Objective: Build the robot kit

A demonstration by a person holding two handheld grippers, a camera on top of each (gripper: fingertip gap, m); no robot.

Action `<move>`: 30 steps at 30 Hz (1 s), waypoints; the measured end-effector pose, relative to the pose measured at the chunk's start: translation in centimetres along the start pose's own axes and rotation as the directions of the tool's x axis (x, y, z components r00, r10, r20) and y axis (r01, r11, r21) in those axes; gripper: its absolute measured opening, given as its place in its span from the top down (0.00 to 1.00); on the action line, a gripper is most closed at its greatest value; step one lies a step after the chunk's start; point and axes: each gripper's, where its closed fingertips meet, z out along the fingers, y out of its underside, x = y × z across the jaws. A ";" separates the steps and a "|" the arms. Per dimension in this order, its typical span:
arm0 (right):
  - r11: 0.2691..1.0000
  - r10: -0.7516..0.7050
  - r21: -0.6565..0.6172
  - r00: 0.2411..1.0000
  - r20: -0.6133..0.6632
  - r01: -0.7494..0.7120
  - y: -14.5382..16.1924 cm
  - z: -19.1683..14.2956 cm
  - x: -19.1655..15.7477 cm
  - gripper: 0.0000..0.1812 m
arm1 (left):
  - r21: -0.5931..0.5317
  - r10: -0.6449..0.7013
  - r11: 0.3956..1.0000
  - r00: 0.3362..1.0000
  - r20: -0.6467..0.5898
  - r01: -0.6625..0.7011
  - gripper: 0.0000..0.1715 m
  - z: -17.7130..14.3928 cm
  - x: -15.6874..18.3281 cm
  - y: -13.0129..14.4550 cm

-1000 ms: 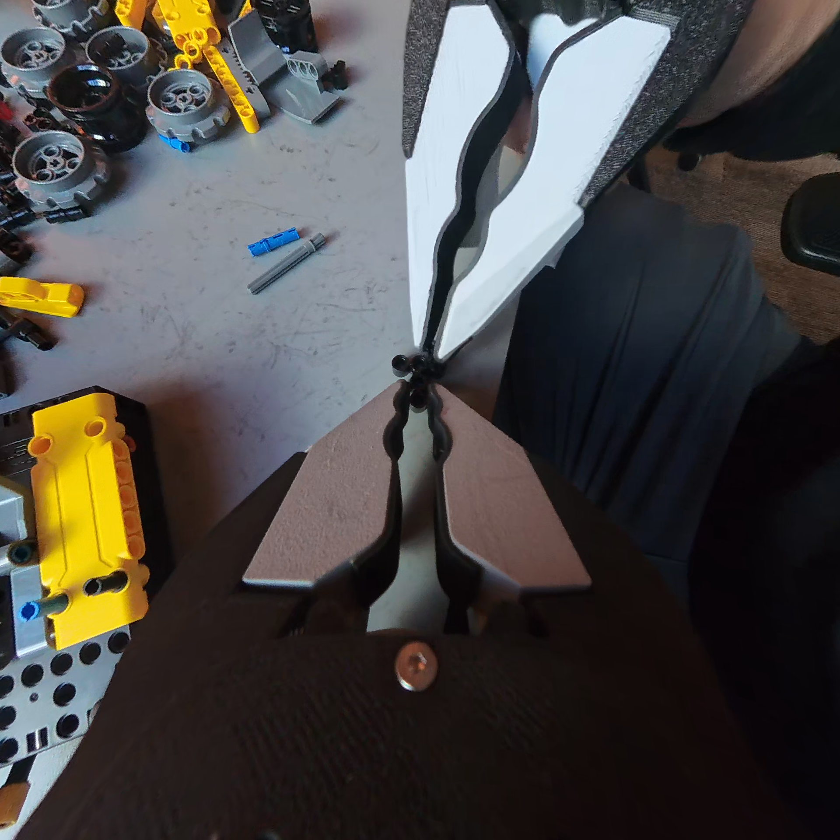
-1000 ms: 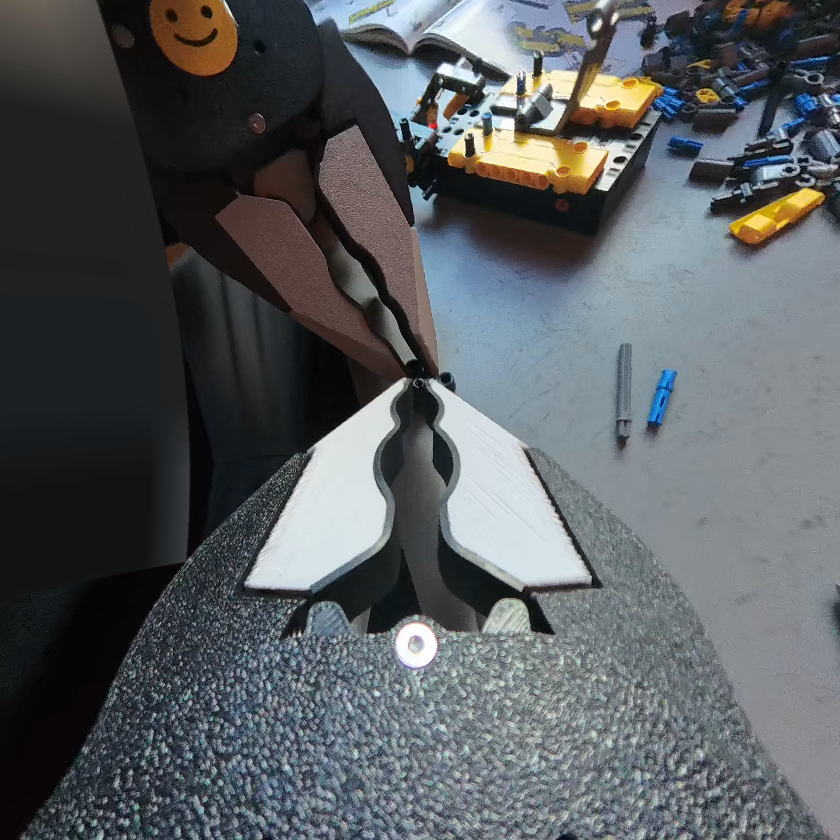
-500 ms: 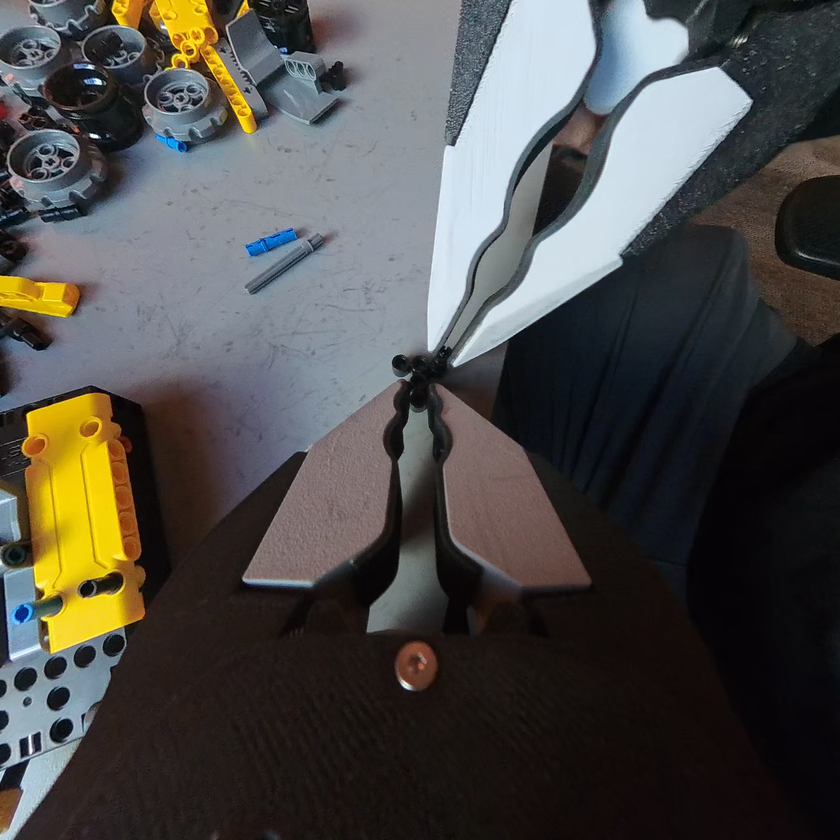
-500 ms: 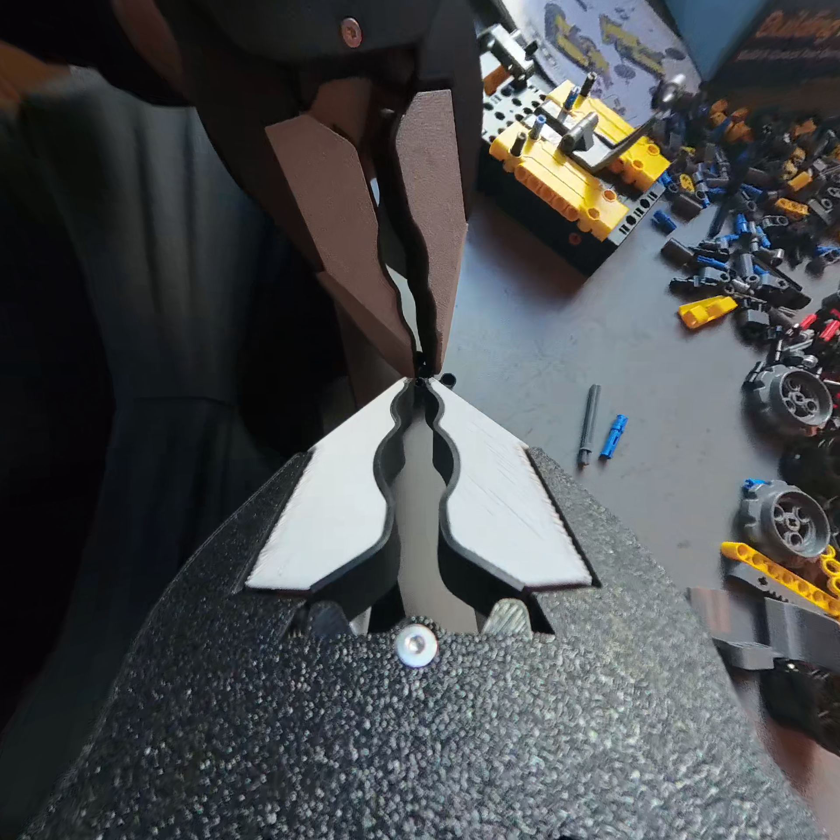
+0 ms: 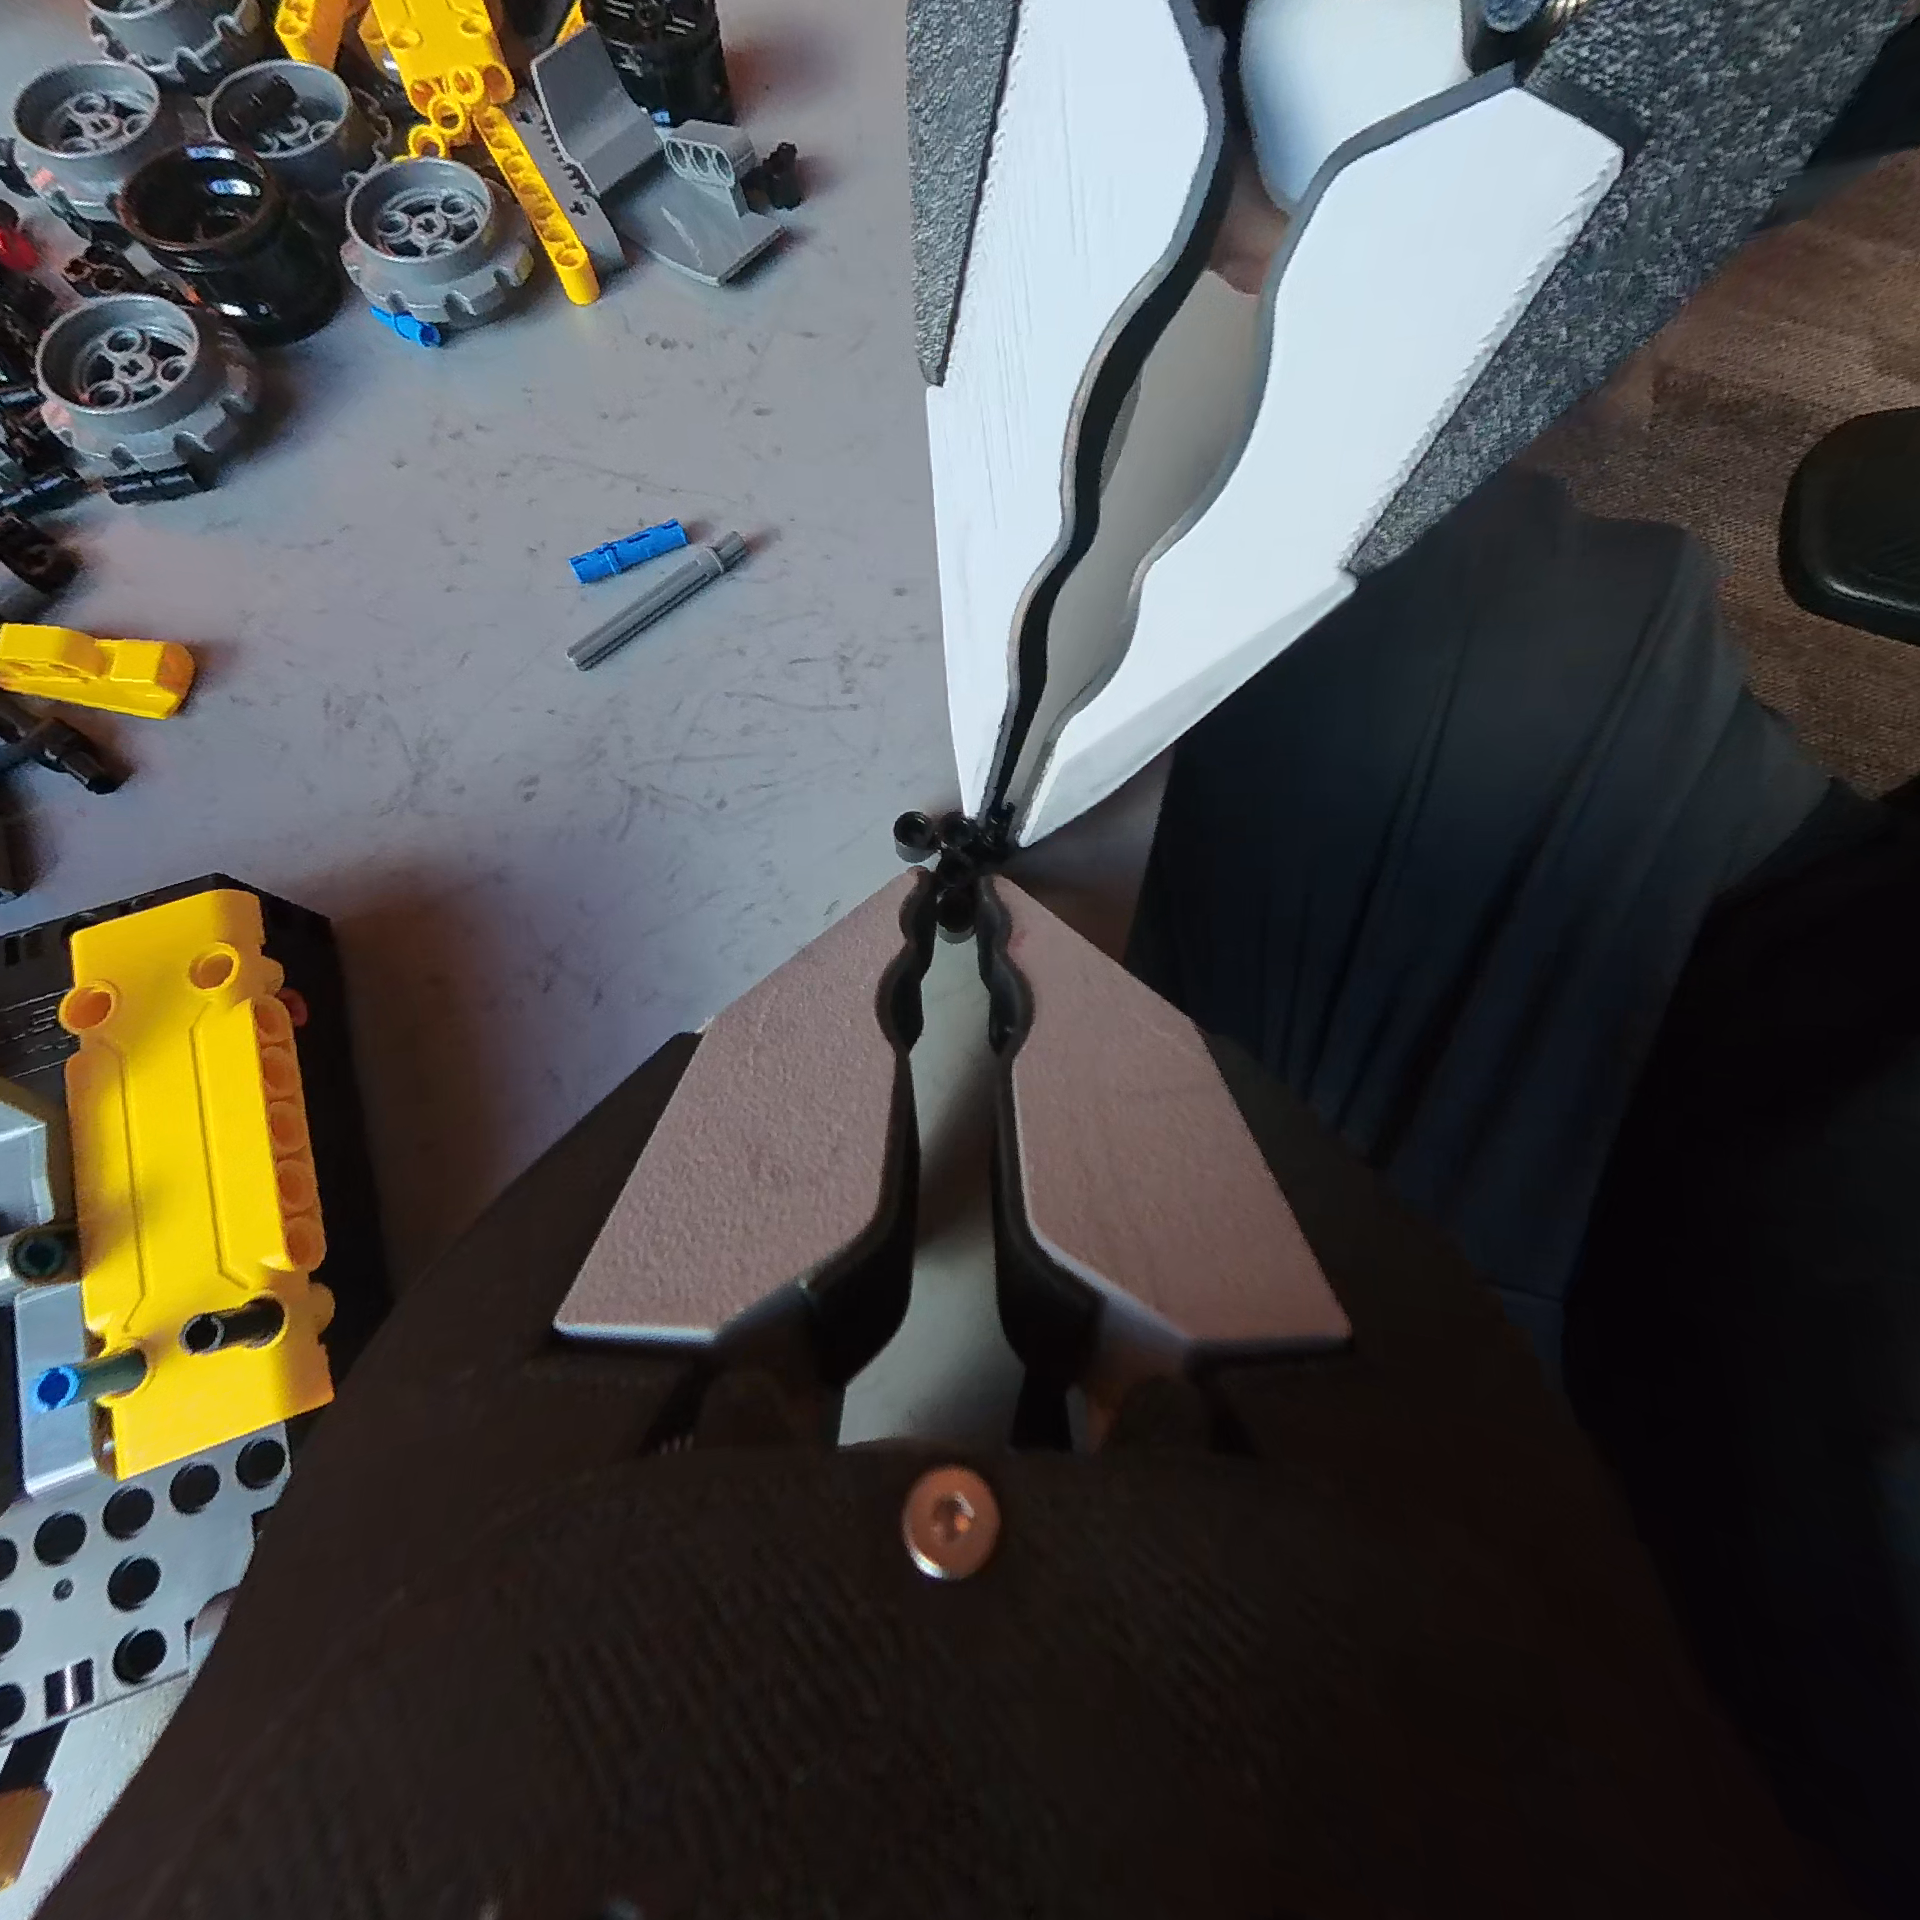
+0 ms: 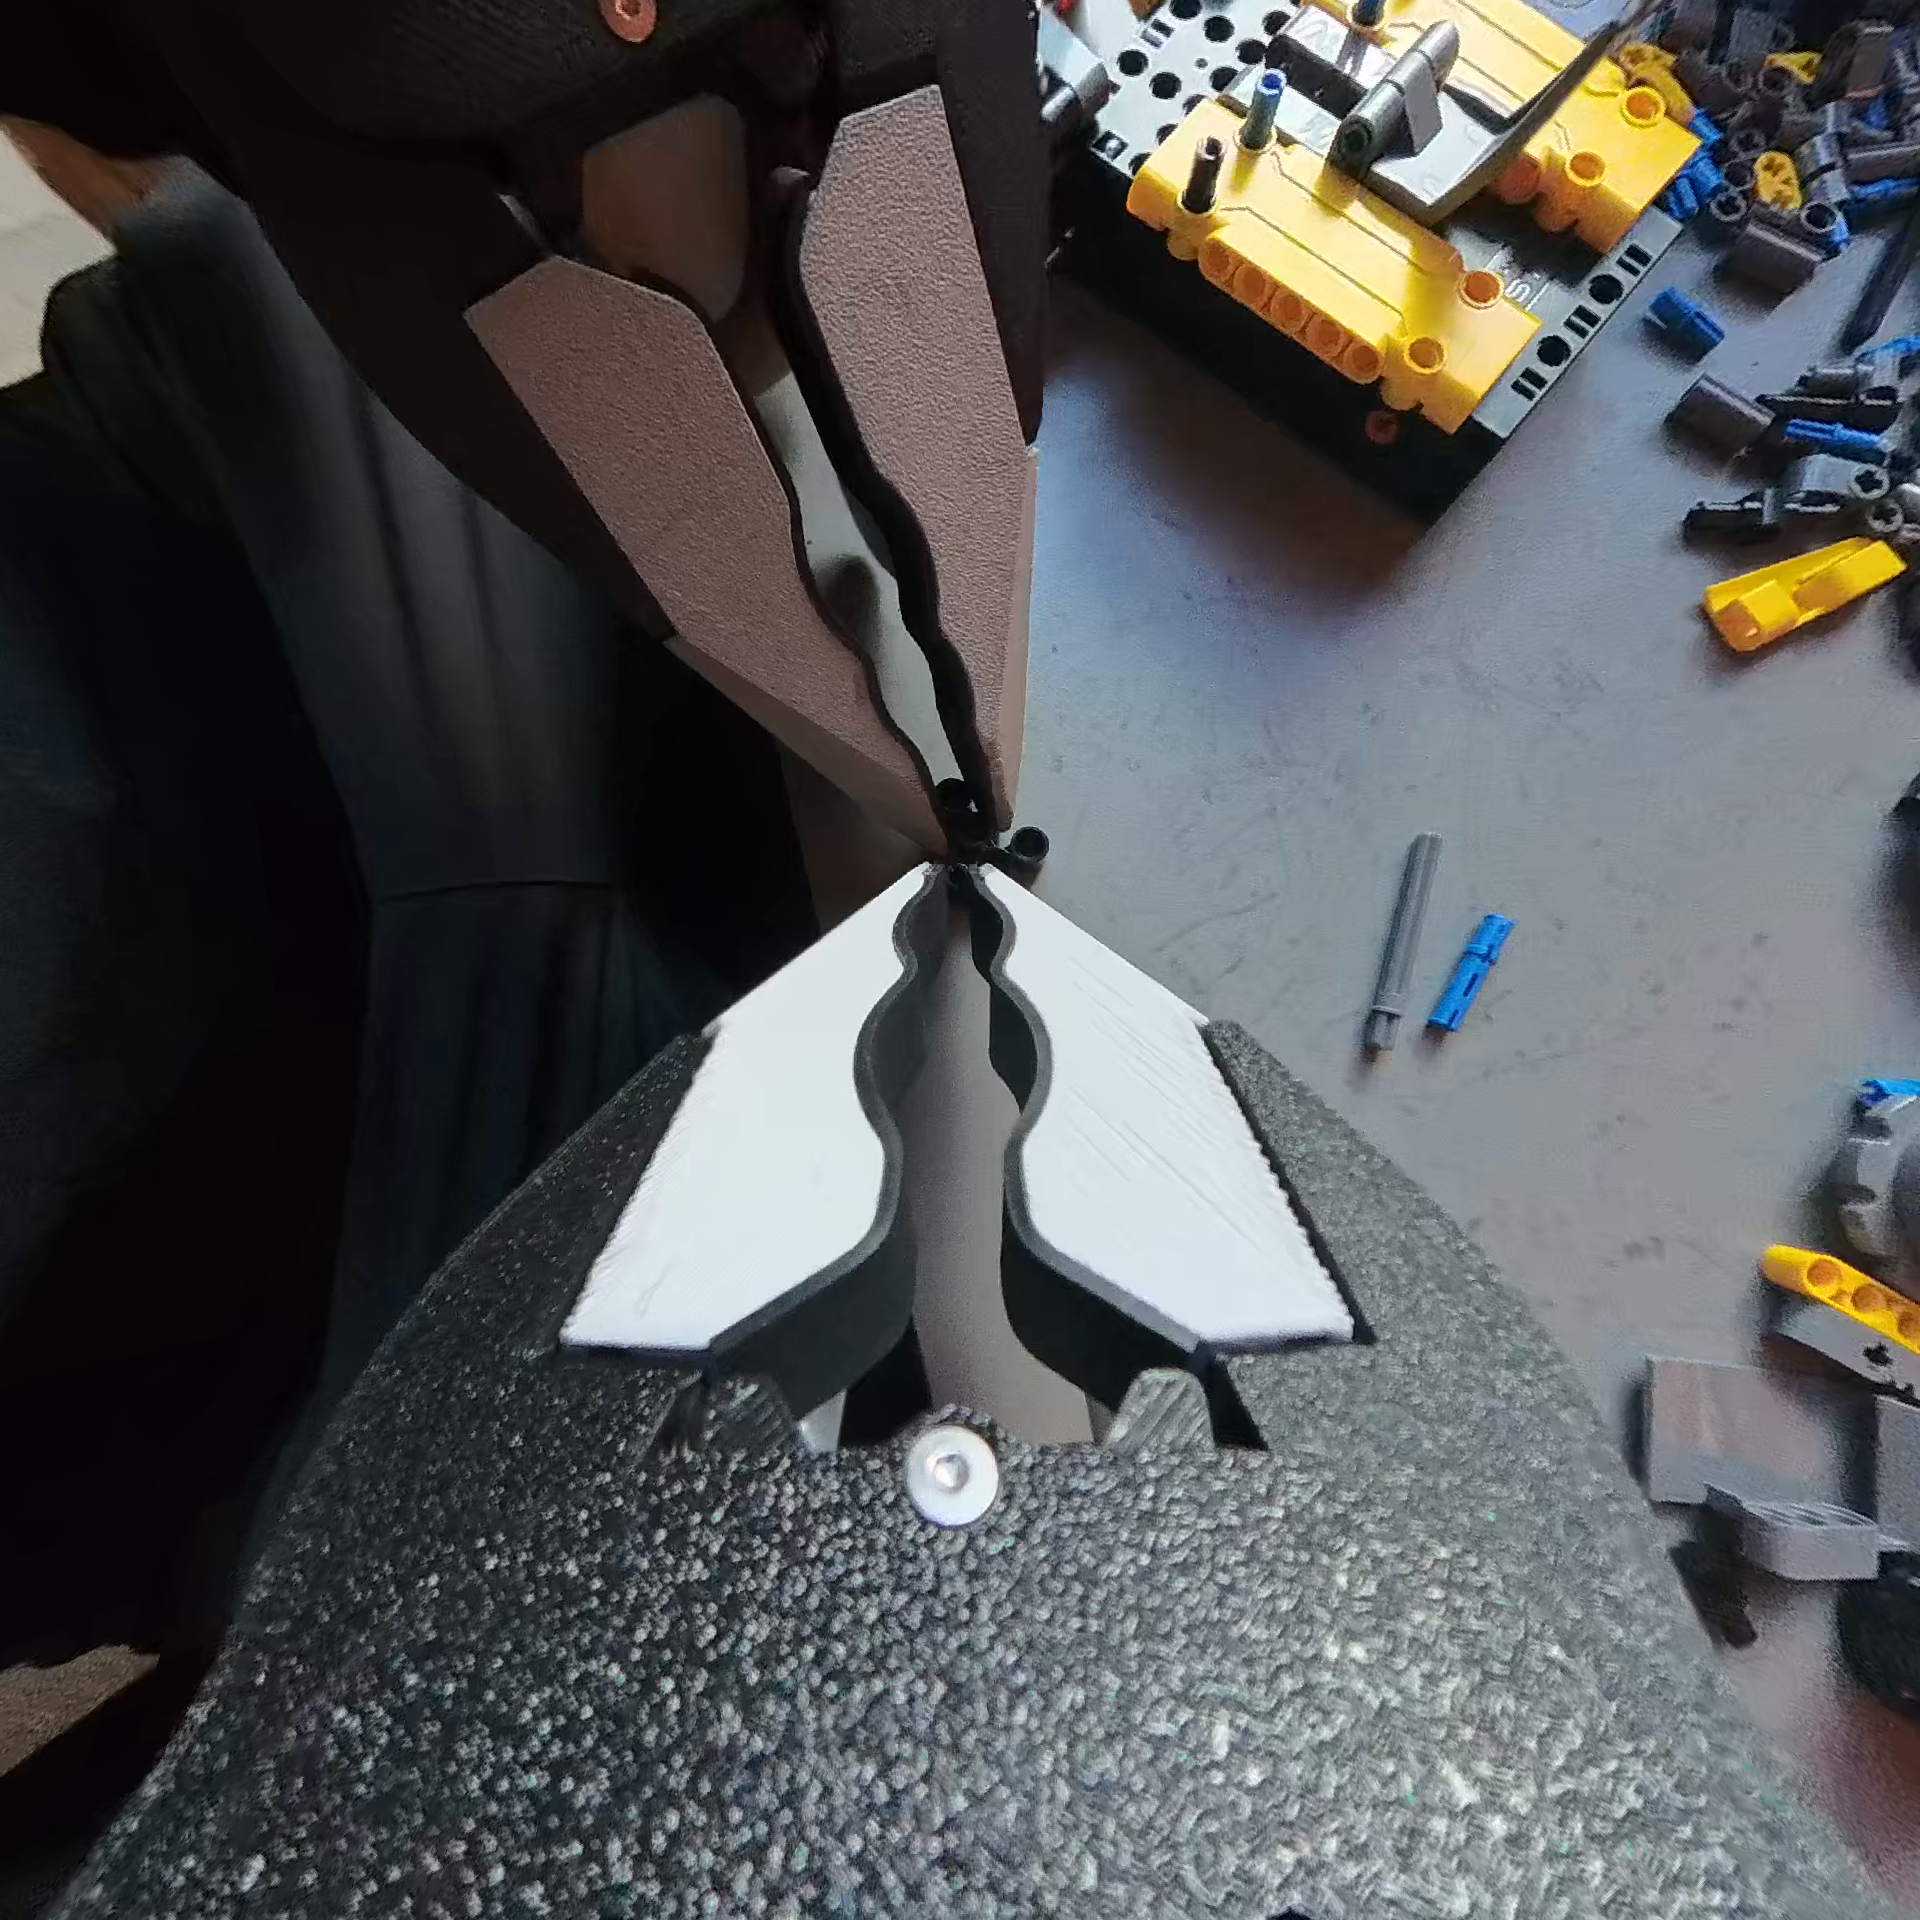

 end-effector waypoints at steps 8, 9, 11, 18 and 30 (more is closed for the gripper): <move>0.977 -0.008 0.215 1.000 -0.010 0.010 -2.3 -2.0 0.2 1.00 | 0.001 0.000 1.000 1.000 0.002 0.000 0.97 0.0 0.0 0.0; 0.979 -0.013 0.203 1.000 -0.007 0.014 -2.1 -1.9 0.1 1.00 | 0.001 -0.002 1.000 1.000 0.001 0.002 0.97 0.0 0.0 0.0; 0.986 -0.025 0.162 1.000 -0.018 0.028 -1.6 -1.2 -0.1 1.00 | 0.002 -0.001 1.000 1.000 0.002 0.001 0.97 0.0 0.0 0.0; 0.989 -0.067 0.127 0.997 -0.046 0.072 -1.5 -0.7 -0.1 1.00 | 0.003 0.001 1.000 1.000 0.006 -0.001 0.97 0.0 0.0 0.0; 0.981 -0.113 0.147 0.988 -0.101 0.127 -1.6 -0.7 -0.1 1.00 | 0.005 -0.002 1.000 1.000 0.002 0.002 0.97 0.0 0.1 0.0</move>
